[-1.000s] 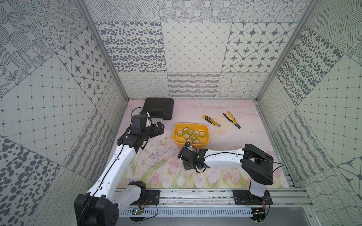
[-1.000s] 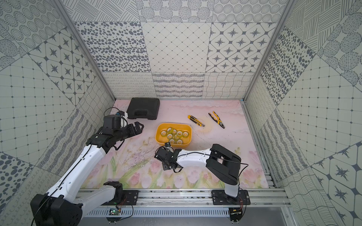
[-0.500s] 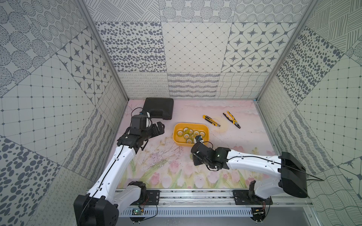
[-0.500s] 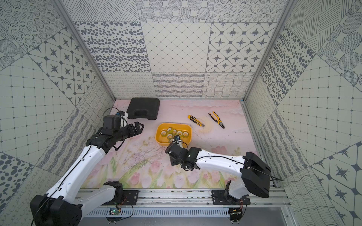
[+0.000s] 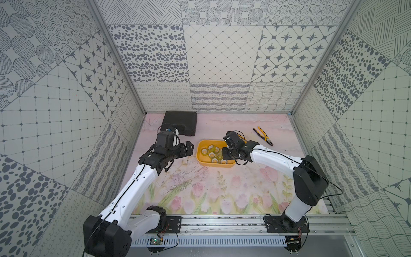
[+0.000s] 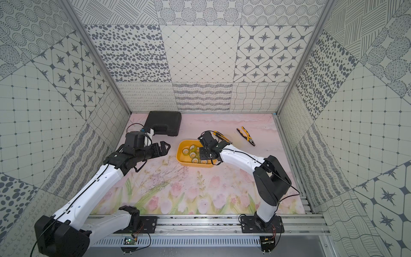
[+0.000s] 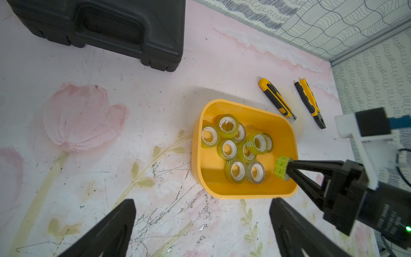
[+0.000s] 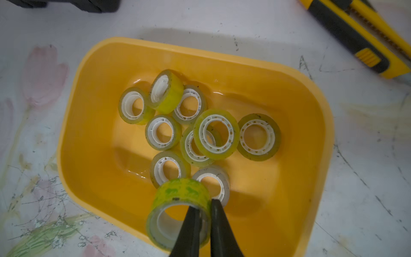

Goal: Put the transparent tape into the storage box
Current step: Place the tape in the storage box, then reset both arms

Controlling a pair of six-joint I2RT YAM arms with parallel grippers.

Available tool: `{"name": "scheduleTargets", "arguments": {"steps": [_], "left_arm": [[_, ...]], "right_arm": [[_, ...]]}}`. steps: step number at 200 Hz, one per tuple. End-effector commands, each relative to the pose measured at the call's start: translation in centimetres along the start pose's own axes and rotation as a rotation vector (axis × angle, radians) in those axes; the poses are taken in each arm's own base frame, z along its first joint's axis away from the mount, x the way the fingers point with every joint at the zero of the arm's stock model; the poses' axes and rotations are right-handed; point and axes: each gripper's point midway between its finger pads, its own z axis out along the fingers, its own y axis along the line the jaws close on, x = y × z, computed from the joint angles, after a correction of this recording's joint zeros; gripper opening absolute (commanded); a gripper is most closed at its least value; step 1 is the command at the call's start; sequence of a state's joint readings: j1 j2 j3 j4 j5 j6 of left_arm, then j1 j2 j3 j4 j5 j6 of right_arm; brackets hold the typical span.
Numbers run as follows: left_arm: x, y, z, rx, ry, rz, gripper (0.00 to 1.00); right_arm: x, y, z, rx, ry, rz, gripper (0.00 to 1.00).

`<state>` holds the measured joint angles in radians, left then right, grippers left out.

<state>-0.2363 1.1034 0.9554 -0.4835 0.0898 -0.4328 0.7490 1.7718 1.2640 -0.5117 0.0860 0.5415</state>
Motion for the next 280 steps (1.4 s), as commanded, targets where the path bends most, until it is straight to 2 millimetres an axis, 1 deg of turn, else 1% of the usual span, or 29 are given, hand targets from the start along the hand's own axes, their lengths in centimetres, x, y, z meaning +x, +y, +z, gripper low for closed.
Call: {"name": "scheduleTargets", "arguments": {"steps": [1,10,16,17,18,19,20,26,45,54,69,72,78,85,95,111,131,148,156,162,175,194,224,240,244,246,250,265,280], "left_arm": [[-0.3,0.0,-0.2,-0.022,-0.013,0.045,0.99],[-0.3,0.0,-0.2,-0.024,-0.016,0.047,0.99],[-0.3,0.2,-0.2,-0.029,-0.016,0.047,0.99],[-0.3,0.1,-0.2,-0.029,-0.017,0.047,0.99],[-0.3,0.1,-0.2,-0.029,-0.017,0.048,0.99],[-0.3,0.2,-0.2,-0.03,-0.017,0.049,0.99],[-0.3,0.2,-0.1,-0.03,-0.018,0.049,0.99],[-0.3,0.2,-0.1,-0.034,-0.018,0.05,0.99],[-0.4,0.4,-0.2,-0.045,-0.025,0.059,0.99],[-0.4,0.4,-0.2,-0.042,-0.034,0.064,0.99],[-0.4,0.5,-0.3,-0.042,-0.053,0.075,0.99],[-1.0,0.3,-0.4,-0.034,-0.082,0.08,0.99],[-1.1,0.4,-0.5,-0.036,-0.099,0.085,0.99],[-1.2,0.5,-0.7,-0.037,-0.12,0.091,0.99],[-1.3,0.6,-0.9,-0.035,-0.15,0.105,0.99],[-1.4,0.6,-1.1,-0.021,-0.202,0.132,0.99],[-1.2,0.4,-0.7,0.011,-0.23,0.151,0.99],[-1.1,0.8,-0.4,-0.007,-0.233,0.073,0.99],[-0.9,1.0,-0.2,-0.015,-0.246,0.069,0.99],[-1.0,1.2,-0.2,-0.029,-0.277,0.064,0.99],[-0.6,2.1,0.2,-0.054,-0.335,0.061,0.99],[-0.5,3.4,0.8,-0.106,-0.4,0.078,0.99],[-1.3,6.5,2.2,-0.29,-0.472,0.17,0.99],[-1.5,7.6,3.1,-0.356,-0.507,0.228,0.99],[-1.5,7.8,3.3,-0.368,-0.512,0.246,0.99],[-1.5,7.8,3.5,-0.371,-0.514,0.253,0.99],[-1.4,8.0,3.8,-0.383,-0.517,0.271,0.99],[-1.0,8.6,4.9,-0.404,-0.536,0.329,0.99],[-0.2,9.4,6.1,-0.434,-0.515,0.37,0.99]], "right_arm": [[-0.2,2.1,1.4,-0.08,0.037,-0.032,0.07],[0.1,2.4,2.2,-0.091,0.052,-0.029,0.14],[0.3,2.6,2.6,-0.1,0.064,-0.03,0.24],[0.3,2.6,2.6,-0.1,0.064,-0.03,0.24],[0.4,2.7,2.7,-0.104,0.068,-0.031,0.28],[0.4,2.7,2.7,-0.107,0.07,-0.032,0.3],[0.4,2.7,2.7,-0.107,0.07,-0.032,0.3],[0.5,2.9,2.9,-0.116,0.075,-0.038,0.37],[0.4,2.5,2.6,-0.102,0.049,-0.035,0.47],[0.1,2.2,2.0,-0.089,0.026,-0.041,0.52],[-0.7,1.5,0.4,-0.064,-0.027,-0.054,0.58],[-0.9,1.4,-0.1,-0.059,-0.042,-0.058,0.6],[-1.2,1.1,-1.0,-0.051,-0.067,-0.065,0.76],[-1.6,0.5,-2.2,-0.034,-0.102,-0.069,0.86],[-2.1,-0.3,-4.1,-0.009,-0.155,-0.077,0.97],[-2.5,-1.9,-6.7,0.041,-0.234,-0.093,0.97],[-2.5,-4.2,-9.6,0.11,-0.322,-0.095,0.97],[-2.1,-6.1,-11.5,0.162,-0.392,-0.108,0.97],[-2.0,-7.0,-12.3,0.186,-0.429,-0.118,0.97],[-1.7,-7.7,-12.7,0.209,-0.452,-0.129,0.97],[-1.1,-9.4,-13.8,0.265,-0.501,-0.137,0.97],[0.2,-12.2,-14.5,0.342,-0.527,-0.145,0.97],[1.4,-16.2,-14.7,0.405,-0.548,-0.119,0.97],[1.4,-17.3,-14.9,0.428,-0.598,-0.103,0.97],[1.1,-17.5,-15.3,0.435,-0.619,-0.096,0.97],[1.4,-17.8,-15.0,0.446,-0.615,-0.098,0.97],[1.5,-18.2,-14.9,0.464,-0.625,-0.095,0.97],[1.0,-19.5,-14.7,0.525,-0.677,-0.097,0.97],[1.0,-21.1,-13.8,0.581,-0.697,-0.101,0.97]]}}
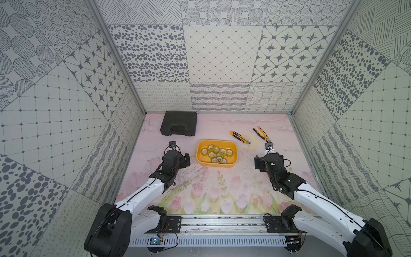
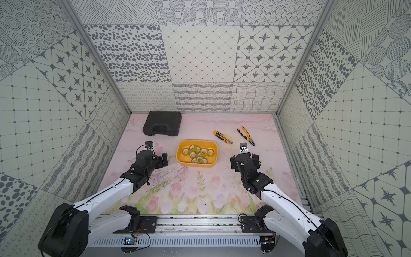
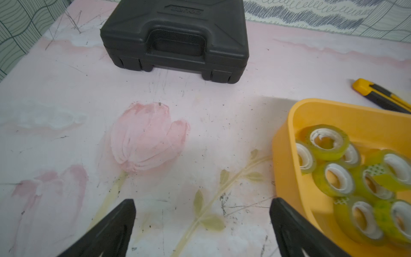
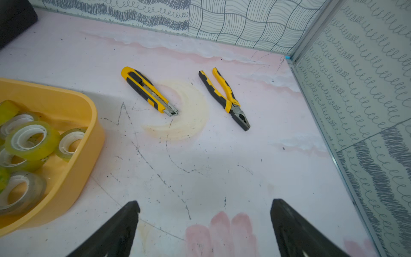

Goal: Put the transparent tape into the storage box
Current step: Reset both arms

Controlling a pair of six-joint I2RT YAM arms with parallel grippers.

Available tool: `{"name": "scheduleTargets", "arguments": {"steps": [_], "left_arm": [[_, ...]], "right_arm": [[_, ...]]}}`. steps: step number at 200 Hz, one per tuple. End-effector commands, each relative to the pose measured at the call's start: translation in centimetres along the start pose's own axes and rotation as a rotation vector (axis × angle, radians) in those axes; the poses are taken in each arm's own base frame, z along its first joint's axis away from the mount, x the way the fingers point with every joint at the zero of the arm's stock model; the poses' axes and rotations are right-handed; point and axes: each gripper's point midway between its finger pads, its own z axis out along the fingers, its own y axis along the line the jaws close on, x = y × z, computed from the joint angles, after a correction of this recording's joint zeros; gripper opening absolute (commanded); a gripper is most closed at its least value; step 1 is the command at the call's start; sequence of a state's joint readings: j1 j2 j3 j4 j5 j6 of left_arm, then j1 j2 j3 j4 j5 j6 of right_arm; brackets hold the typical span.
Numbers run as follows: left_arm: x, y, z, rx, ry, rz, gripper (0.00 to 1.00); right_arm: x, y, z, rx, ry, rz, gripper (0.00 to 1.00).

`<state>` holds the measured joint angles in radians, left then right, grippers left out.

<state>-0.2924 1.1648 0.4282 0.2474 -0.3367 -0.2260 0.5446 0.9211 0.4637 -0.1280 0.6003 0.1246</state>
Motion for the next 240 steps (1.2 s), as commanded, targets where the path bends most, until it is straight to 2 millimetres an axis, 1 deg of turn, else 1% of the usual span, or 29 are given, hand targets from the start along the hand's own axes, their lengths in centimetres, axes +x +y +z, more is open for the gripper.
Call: {"name": "scheduleTargets", "arguments": {"steps": [1,18,36,46,60,66,79,91,104,111,115,119,123,124,127,132,138,146,154,163,169,178,187,196,202,215,224,229,240], "left_arm": [[-4.2,1.4,1.1,-0.134,-0.258,0.121,0.99],[-3.2,1.6,2.0,-0.14,-0.271,0.143,0.99],[-3.2,1.1,2.6,-0.115,-0.272,0.188,0.99],[-3.3,1.1,3.0,-0.113,-0.284,0.2,0.99],[-2.7,1.1,3.7,-0.096,-0.29,0.204,0.99],[-2.9,1.5,3.9,-0.11,-0.304,0.204,0.99],[-2.5,1.9,3.9,-0.104,-0.274,0.164,0.99],[-2.5,2.5,4.2,-0.076,-0.271,0.124,0.99],[-1.9,2.9,4.6,-0.018,-0.241,0.073,0.99],[-1.4,3.2,5.1,-0.006,-0.231,0.055,0.99],[-1.6,3.3,5.4,-0.011,-0.252,0.065,0.99],[-1.7,3.5,5.6,-0.023,-0.258,0.077,0.99],[-1.3,3.3,5.9,-0.016,-0.228,0.076,0.99],[-1.5,3.2,5.8,-0.01,-0.23,0.071,0.99],[-0.9,3.1,5.9,0.0,-0.185,0.064,0.99],[-1.2,2.8,6.0,0.019,-0.172,0.063,0.99],[-1.6,2.8,6.2,0.022,-0.202,0.074,0.99],[-1.2,3.1,6.3,0.015,-0.179,0.064,0.99],[-1.3,2.9,6.3,0.028,-0.165,0.052,0.99],[-1.4,3.1,6.5,0.029,-0.181,0.061,0.99],[-1.1,3.1,6.6,0.033,-0.148,0.046,0.99],[-1.4,3.2,6.6,0.043,-0.161,0.044,0.99],[-1.2,3.2,6.7,0.045,-0.148,0.041,0.99],[-1.2,3.2,6.7,0.049,-0.146,0.035,0.99],[-1.4,3.2,6.7,0.046,-0.159,0.043,0.99],[-1.3,3.2,6.7,0.049,-0.146,0.033,0.99],[-1.3,3.2,6.7,0.049,-0.156,0.041,0.99],[-1.2,3.2,6.7,0.049,-0.15,0.04,0.99],[-1.3,3.1,6.7,0.051,-0.149,0.036,0.99]], "right_arm": [[-1.9,-1.7,1.3,0.101,-0.135,0.012,0.97],[-0.8,-2.8,3.1,0.154,-0.094,0.002,0.97],[-0.1,-3.6,4.4,0.2,-0.092,-0.006,0.97],[0.2,-3.9,4.9,0.205,-0.111,0.012,0.97],[-0.3,-4.1,5.5,0.196,-0.136,0.023,0.97],[-0.6,-4.2,5.7,0.189,-0.155,0.033,0.97],[-1.1,-4.5,6.1,0.17,-0.2,0.062,0.97],[-1.4,-5.0,6.4,0.172,-0.228,0.079,0.97],[-1.6,-5.9,6.8,0.184,-0.252,0.099,0.97],[-1.6,-6.3,7.1,0.187,-0.258,0.111,0.97],[-1.7,-6.5,7.1,0.185,-0.264,0.12,0.97],[-1.8,-6.5,7.2,0.178,-0.269,0.124,0.97],[-1.8,-6.4,7.3,0.167,-0.273,0.127,0.97],[-1.8,-6.4,7.3,0.163,-0.274,0.128,0.97],[-1.9,-6.3,7.4,0.152,-0.275,0.13,0.97],[-1.9,-6.1,7.6,0.133,-0.267,0.131,0.97],[-2.0,-5.9,7.8,0.108,-0.265,0.132,0.97],[-2.1,-5.6,8.0,0.077,-0.272,0.146,0.97],[-2.2,-5.3,8.1,0.042,-0.291,0.165,0.97],[-1.8,-5.3,8.4,0.022,-0.314,0.186,0.97],[-1.1,-5.2,9.1,0.018,-0.303,0.191,0.97],[-0.4,-5.0,10.0,0.022,-0.297,0.193,0.97],[-0.8,-4.7,10.5,0.014,-0.32,0.18,0.97],[-0.4,-4.3,10.8,-0.003,-0.262,0.17,0.97],[-0.2,-4.4,11.1,-0.007,-0.224,0.171,0.97],[-0.5,-4.8,11.7,0.003,-0.243,0.194,0.97],[-0.5,-5.0,12.1,0.01,-0.205,0.195,0.97],[-0.3,-5.0,12.1,0.006,-0.185,0.195,0.97],[-0.4,-5.1,12.2,0.003,-0.201,0.205,0.97]]}}
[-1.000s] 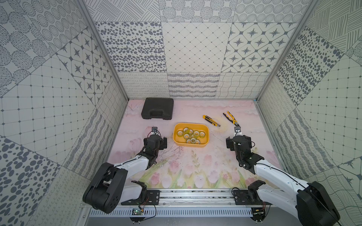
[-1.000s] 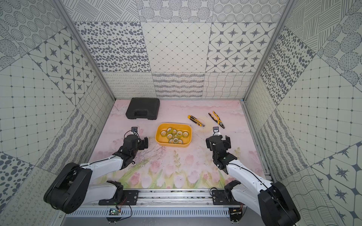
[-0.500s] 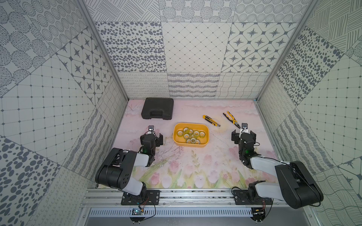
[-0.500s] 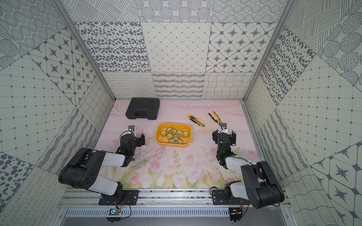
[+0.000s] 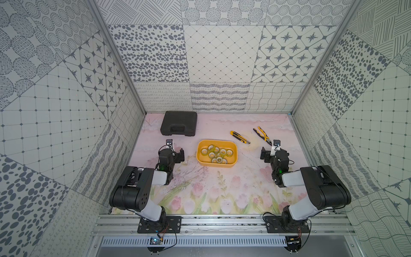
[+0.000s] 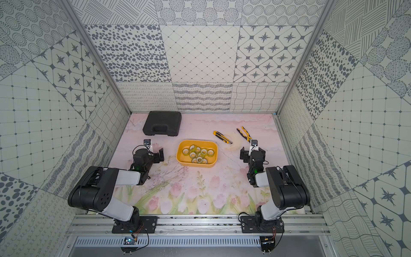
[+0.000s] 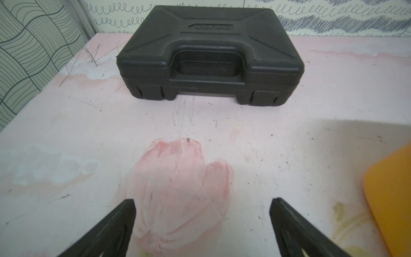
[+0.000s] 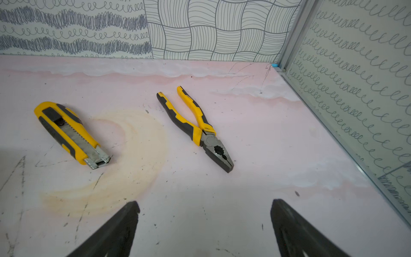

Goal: Put the transparent tape into the storage box
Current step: Reset both arms

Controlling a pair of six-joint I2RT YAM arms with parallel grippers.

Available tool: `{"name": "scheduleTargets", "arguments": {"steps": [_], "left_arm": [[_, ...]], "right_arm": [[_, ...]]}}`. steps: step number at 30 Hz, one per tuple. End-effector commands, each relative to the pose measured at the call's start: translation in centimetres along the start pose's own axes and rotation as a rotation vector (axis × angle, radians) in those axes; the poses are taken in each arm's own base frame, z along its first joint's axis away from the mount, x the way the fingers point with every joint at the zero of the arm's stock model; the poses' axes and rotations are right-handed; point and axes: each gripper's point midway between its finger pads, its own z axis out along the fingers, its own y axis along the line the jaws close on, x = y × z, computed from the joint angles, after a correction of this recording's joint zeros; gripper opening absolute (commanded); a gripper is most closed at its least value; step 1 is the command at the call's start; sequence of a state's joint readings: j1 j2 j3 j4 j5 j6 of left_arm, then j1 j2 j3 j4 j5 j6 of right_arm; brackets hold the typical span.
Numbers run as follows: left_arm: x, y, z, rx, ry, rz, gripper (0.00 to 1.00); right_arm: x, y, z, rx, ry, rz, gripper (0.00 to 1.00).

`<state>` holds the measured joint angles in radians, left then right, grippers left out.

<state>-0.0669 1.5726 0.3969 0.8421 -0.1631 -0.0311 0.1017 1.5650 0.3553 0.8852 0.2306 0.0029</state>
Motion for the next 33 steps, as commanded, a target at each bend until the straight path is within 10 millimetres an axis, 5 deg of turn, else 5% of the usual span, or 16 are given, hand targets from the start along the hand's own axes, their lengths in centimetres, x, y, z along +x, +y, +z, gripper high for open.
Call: {"name": "scheduleTargets", "arguments": {"steps": [1,33], "left_arm": [[-0.77,-0.83,0.11,0.057,-0.021,-0.023,0.99],[-0.66,-0.78,0.23,0.083,-0.006,-0.04,0.99]], "right_arm": [[-1.82,0.02,0.52,-0.019,-0.043,0.048,0.97],[-1.82,0.1,0.54,-0.024,-0.034,0.044,0.97]]}}
